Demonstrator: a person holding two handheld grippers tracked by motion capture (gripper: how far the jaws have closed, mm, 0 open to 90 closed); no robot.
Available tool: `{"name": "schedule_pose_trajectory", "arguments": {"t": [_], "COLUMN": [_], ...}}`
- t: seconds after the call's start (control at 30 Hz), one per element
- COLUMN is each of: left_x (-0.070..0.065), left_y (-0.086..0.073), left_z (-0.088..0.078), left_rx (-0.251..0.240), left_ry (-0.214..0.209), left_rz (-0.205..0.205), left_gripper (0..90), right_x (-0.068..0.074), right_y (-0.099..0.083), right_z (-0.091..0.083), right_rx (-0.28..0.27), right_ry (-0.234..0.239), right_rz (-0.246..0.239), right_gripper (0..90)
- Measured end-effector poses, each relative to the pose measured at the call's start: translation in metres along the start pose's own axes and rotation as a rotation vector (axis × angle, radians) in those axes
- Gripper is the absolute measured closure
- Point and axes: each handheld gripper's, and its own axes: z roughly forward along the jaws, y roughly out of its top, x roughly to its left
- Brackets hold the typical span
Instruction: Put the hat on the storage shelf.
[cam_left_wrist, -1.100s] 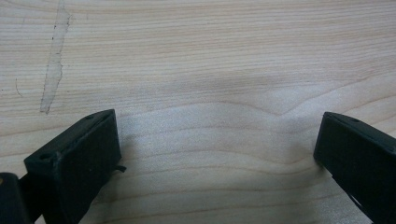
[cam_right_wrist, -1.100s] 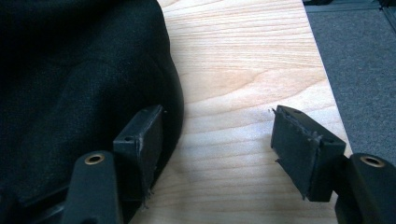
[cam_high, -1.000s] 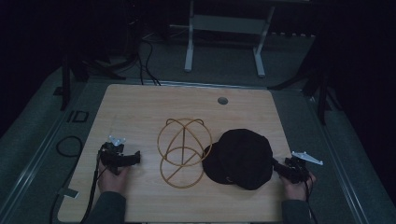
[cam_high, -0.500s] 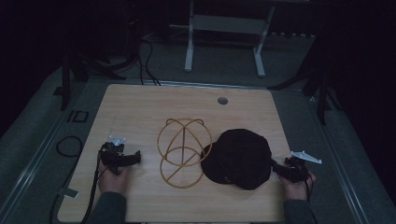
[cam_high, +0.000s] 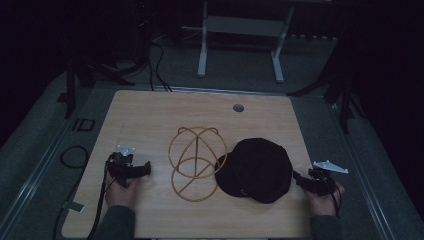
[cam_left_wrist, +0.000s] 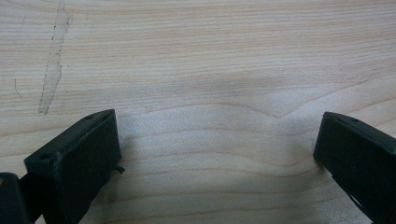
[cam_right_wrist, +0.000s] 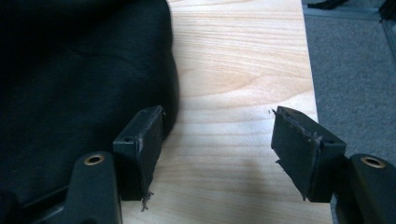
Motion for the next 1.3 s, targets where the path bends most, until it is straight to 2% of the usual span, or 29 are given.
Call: {"name": "schedule_pose_trajectory", "arguments": {"t": [0.07, 0.27, 0.3, 0.4, 0.47, 0.53, 0.63, 0.77, 0.9, 1.03, 1.3], "left_x": [0.0, 0.0, 0.0, 0.0, 0.0, 0.0, 0.0, 0.0, 0.0, 0.0, 0.0], "left_y": [0.0, 0.0, 0.0, 0.0, 0.0, 0.0, 0.0, 0.0, 0.0, 0.0, 0.0], "left_z": [0.0, 0.0, 0.0, 0.0, 0.0, 0.0, 0.0, 0.0, 0.0, 0.0, 0.0], "left_rx": [-0.001, -0.002, -0.002, -0.001, -0.002, -0.002, -0.001, -0.002, -0.003, -0.003, -0.003], "left_ry": [0.0, 0.0, 0.0, 0.0, 0.0, 0.0, 0.0, 0.0, -0.001, 0.0, 0.0], "left_rz": [0.0, 0.0, 0.0, 0.0, 0.0, 0.0, 0.001, 0.0, -0.001, -0.002, -0.002], "left_gripper": [0.1, 0.1, 0.1, 0.1, 0.1, 0.1, 0.1, 0.1, 0.1, 0.1, 0.1], "right_x": [0.006, 0.013, 0.016, 0.019, 0.023, 0.025, 0.032, 0.035, 0.038, 0.045, 0.06], "right_y": [0.005, 0.015, 0.019, 0.023, 0.03, 0.032, 0.039, 0.045, 0.049, 0.056, 0.068], "right_z": [-0.005, -0.015, -0.019, -0.023, -0.027, -0.028, -0.031, -0.033, -0.035, -0.037, -0.038], "right_rx": [-0.007, -0.022, -0.028, -0.029, -0.03, -0.029, -0.019, -0.031, -0.036, -0.042, -0.02], "right_ry": [0.01, 0.023, 0.037, 0.058, 0.106, 0.114, 0.161, 0.233, 0.257, 0.297, 0.32], "right_rz": [-0.033, -0.079, -0.102, -0.124, -0.15, -0.164, -0.205, -0.208, -0.219, -0.255, -0.323], "right_gripper": [33.3, 31.9, 30.7, 29.7, 29.2, 28.6, 27.6, 26.8, 25.0, 20.8, 18.7]}}
